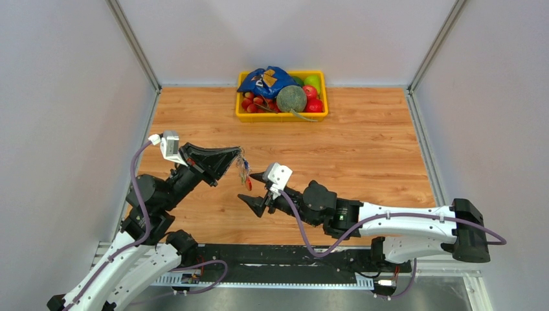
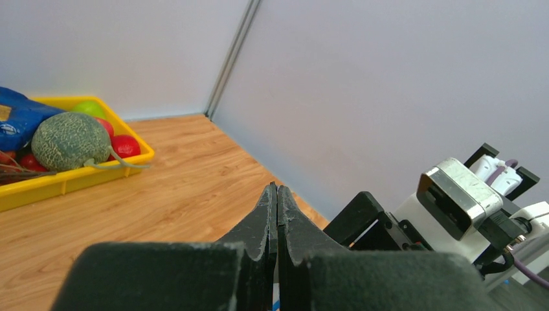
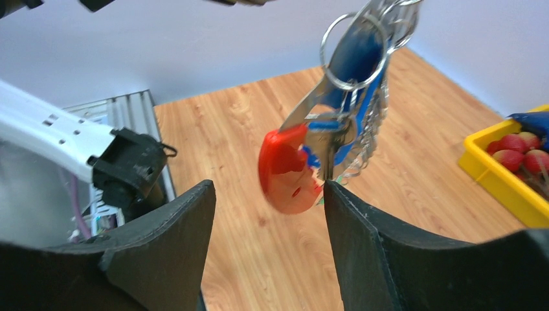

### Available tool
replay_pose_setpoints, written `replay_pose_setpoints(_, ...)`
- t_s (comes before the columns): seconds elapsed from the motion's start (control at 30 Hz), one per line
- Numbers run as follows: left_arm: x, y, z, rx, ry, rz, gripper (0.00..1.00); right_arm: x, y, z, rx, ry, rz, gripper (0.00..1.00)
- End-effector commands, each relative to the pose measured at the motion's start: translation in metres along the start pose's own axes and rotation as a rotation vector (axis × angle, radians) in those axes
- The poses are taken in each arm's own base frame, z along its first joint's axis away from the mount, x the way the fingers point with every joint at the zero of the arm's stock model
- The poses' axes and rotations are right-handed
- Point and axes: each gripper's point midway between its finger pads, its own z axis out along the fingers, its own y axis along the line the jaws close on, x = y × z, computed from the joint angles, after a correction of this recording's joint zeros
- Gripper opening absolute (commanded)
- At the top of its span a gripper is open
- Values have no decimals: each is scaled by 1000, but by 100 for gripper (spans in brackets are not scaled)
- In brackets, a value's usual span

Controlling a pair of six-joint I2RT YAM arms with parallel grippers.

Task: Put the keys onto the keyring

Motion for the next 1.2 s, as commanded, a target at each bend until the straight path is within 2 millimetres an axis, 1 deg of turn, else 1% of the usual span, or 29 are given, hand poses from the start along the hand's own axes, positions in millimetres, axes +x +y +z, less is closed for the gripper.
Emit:
replay_pose_setpoints(0.0,-15,-15,0,61,-51,-17,0,-23,-16,9,106,-87,-21,64)
replay_pose_setpoints(0.07,-14,-16,0,66,-50,-20,0,-22,-19,12,128,-85,-28,60)
replay_pose_setpoints(0.2,-15,-15,-4,58,-55,-19,0,-19,-22,14,147,-77,-32,38)
replay_pose_setpoints(0.23,-15,-15,-4,57,-56,-16,0,-19,-22,13,146,-78,-33,35)
replay_pose_setpoints(0.3,-15,-14,-6,49,-57,-14,0,-20,-24,11,155,-78,-33,30)
replay_pose_setpoints(0.43,-13,-12,-6,41,-52,-13,0,-21,-33,2,194,-81,-30,19)
replay_pose_setpoints(0.5,-12,-11,-6,39,-50,-15,0,-24,-39,-3,218,-86,-27,11)
replay_pose_setpoints(0.57,-10,-10,-7,34,-44,-17,0,-22,-42,-8,235,-74,-20,0)
replay_pose_setpoints(0.67,-4,-3,-6,11,-34,-20,0,-19,-44,-11,246,-50,-7,0)
replay_pose_setpoints(0.77,7,6,-6,-18,-10,-29,1,-17,-44,-15,244,-41,7,0)
replay_pose_setpoints(0.9,17,18,-7,-66,11,-40,12,-16,-45,-20,238,-29,16,0)
replay_pose_setpoints(1.03,22,27,-8,-106,14,-45,24,-18,-49,-30,248,-35,24,0)
replay_pose_setpoints(1.13,24,31,-9,-123,13,-50,37,-17,-51,-36,256,-35,31,0)
replay_pose_setpoints(1.17,24,32,-9,-128,10,-51,40,-16,-52,-38,259,-33,34,0)
